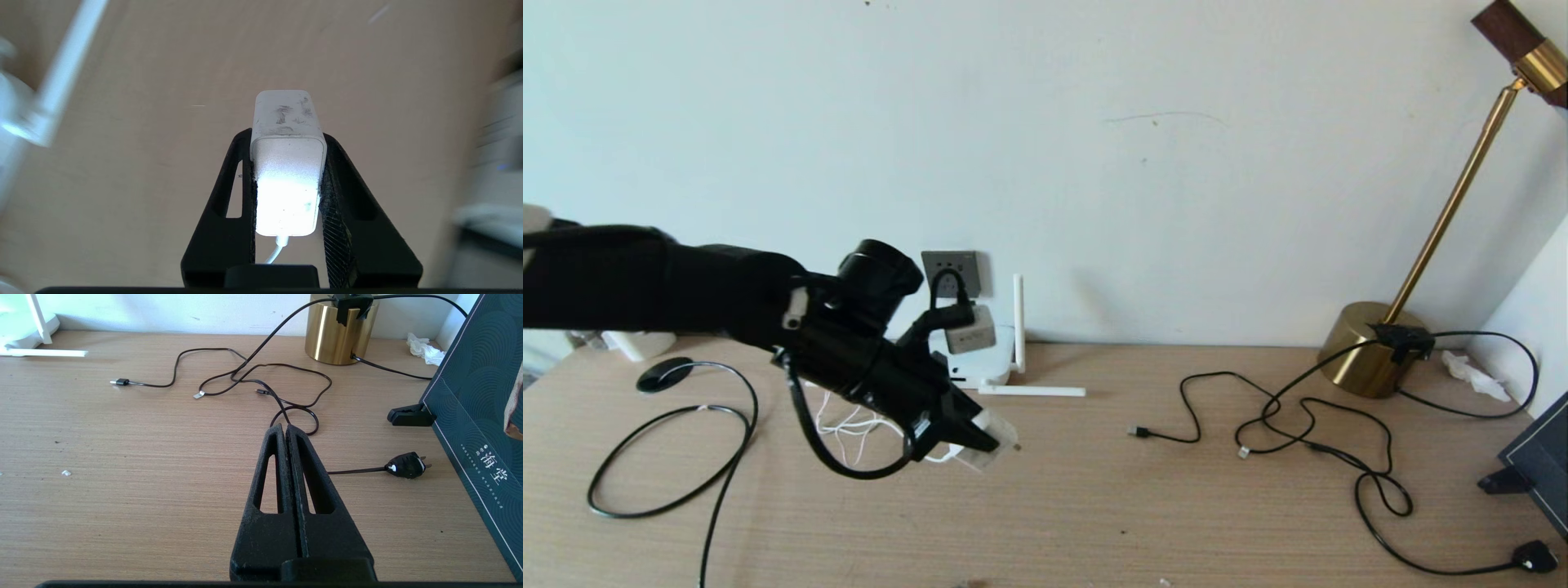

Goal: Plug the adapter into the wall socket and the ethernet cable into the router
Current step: Align plug and socket

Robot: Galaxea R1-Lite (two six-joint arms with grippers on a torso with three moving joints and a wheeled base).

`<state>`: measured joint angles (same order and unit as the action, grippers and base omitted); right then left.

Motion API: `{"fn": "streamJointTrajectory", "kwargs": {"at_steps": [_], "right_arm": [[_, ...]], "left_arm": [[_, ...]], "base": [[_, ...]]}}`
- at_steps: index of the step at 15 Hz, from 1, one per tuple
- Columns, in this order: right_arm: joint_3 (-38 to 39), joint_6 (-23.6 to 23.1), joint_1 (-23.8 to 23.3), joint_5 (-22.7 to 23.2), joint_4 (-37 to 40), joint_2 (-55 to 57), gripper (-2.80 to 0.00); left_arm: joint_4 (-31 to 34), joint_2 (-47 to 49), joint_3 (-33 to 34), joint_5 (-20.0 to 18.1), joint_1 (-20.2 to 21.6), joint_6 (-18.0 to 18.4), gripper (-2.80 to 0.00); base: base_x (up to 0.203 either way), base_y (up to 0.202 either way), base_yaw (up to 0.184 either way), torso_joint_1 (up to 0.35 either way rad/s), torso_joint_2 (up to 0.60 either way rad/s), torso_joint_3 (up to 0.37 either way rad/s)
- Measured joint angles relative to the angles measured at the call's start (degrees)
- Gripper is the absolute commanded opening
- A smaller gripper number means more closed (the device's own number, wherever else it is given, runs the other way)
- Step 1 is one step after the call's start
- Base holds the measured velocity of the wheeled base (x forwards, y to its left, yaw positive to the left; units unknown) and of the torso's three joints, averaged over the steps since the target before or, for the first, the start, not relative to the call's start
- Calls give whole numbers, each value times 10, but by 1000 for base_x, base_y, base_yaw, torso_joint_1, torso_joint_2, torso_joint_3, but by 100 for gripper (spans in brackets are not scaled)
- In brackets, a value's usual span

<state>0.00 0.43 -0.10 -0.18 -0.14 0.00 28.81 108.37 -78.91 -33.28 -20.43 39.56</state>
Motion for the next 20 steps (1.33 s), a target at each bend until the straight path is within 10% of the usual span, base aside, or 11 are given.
{"fn": "streamJointTrajectory", "kwargs": {"at_steps": [3,10,20], "right_arm": [[0,0,0,0,0,0,-280],[0,0,0,0,0,0,-280],[0,0,0,0,0,0,-280]], "left_arm": [[-8,-63,53,-72,74,-127,-280],[-126,-146,162,-52,165,-383,-280],[-545,-163,415,180,120,-400,-280]], "base": [[0,0,0,0,0,0],[0,0,0,0,0,0],[0,0,0,0,0,0]]}}
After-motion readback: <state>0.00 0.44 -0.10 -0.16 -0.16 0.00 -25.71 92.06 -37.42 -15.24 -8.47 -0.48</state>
